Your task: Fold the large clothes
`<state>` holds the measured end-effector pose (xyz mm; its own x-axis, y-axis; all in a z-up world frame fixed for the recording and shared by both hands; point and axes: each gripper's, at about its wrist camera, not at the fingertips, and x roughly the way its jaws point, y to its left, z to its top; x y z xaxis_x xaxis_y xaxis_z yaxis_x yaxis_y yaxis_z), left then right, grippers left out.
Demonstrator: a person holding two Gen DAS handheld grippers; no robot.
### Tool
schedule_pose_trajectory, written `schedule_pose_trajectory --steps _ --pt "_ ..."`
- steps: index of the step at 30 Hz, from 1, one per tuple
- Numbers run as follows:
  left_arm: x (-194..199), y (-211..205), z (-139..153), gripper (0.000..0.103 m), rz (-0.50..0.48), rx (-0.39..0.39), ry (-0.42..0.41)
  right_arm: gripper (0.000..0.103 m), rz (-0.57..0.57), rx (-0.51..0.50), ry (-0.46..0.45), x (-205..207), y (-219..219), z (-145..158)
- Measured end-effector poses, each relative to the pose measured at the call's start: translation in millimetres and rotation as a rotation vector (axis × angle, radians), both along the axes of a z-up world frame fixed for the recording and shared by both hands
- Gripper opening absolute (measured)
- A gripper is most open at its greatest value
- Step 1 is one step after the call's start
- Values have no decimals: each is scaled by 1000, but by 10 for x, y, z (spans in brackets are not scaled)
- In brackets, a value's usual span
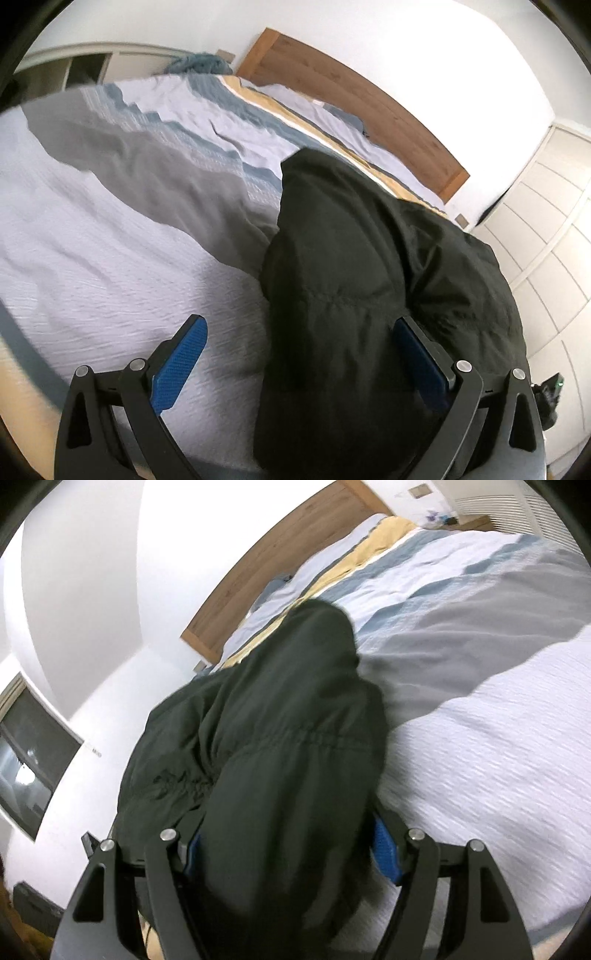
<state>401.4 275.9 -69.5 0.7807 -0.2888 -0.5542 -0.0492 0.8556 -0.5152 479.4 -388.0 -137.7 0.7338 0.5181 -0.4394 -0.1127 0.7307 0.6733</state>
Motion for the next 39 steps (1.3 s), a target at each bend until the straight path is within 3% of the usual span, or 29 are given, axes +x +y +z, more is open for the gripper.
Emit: schedule_pose_trajectory --steps 7,9,14,22,29,32,35,39 --pt "-608 66 448 99 -4 28 -4 72 -185 -14 28 -563 -538 342" --pt "-835 36 619 100 -1 48 -6 73 -226 -61 38 -795 -564 503" --pt "-1528 -13 1078 102 1 51 1 73 -195 -136 44 -1339 -215 900" --pt "-2708 -250 1747 102 10 218 -89 74 -158 -236 1 -2536 542 1421" --pt "-3452 -664 1768 102 30 332 -113 74 -128 -308 -57 -3315 1133 1601" --pt "-3666 -895 1674 102 68 413 -112 74 -123 -412 -67 -3550 1405 1617" --pt "-3818 -1079 1581 102 75 463 -119 74 -140 -455 -81 -3755 1586 1601" --pt "-3987 -1233 1508 102 60 474 -123 74 -167 -500 -101 -4017 1767 1586"
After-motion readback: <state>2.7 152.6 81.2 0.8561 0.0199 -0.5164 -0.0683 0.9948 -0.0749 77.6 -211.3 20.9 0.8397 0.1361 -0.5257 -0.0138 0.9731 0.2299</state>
